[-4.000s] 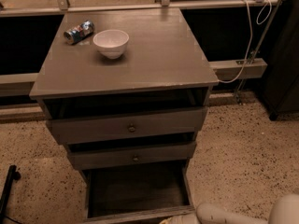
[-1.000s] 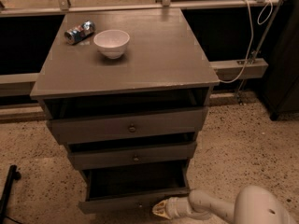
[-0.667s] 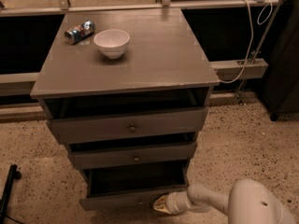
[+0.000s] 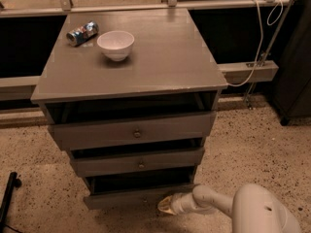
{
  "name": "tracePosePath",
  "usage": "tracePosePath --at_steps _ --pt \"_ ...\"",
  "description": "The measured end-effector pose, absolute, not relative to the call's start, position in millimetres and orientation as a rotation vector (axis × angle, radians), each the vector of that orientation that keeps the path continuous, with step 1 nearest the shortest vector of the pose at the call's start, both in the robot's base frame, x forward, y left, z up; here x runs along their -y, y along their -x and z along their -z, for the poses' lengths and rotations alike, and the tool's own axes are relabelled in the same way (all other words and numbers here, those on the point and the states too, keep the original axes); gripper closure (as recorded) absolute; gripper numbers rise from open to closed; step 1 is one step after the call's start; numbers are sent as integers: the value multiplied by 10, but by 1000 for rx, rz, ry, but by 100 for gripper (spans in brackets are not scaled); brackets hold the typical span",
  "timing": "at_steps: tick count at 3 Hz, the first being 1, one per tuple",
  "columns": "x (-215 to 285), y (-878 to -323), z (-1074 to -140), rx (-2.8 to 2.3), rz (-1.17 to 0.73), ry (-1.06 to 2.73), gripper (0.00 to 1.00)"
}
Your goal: Close bottom drawer
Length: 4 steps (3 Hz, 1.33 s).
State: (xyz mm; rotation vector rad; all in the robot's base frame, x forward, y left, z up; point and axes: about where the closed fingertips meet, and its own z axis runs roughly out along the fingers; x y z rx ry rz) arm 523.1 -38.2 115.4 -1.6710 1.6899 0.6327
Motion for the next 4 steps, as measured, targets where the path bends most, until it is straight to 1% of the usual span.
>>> tracePosePath --at_steps 2,3,4 --pt "340 -5225 -1093 -1682 -649 1700 100" --pt "80 -5110 -894 -1616 -737 1676 100" --pt "-59 -4962 -570 -1539 -833 1597 100"
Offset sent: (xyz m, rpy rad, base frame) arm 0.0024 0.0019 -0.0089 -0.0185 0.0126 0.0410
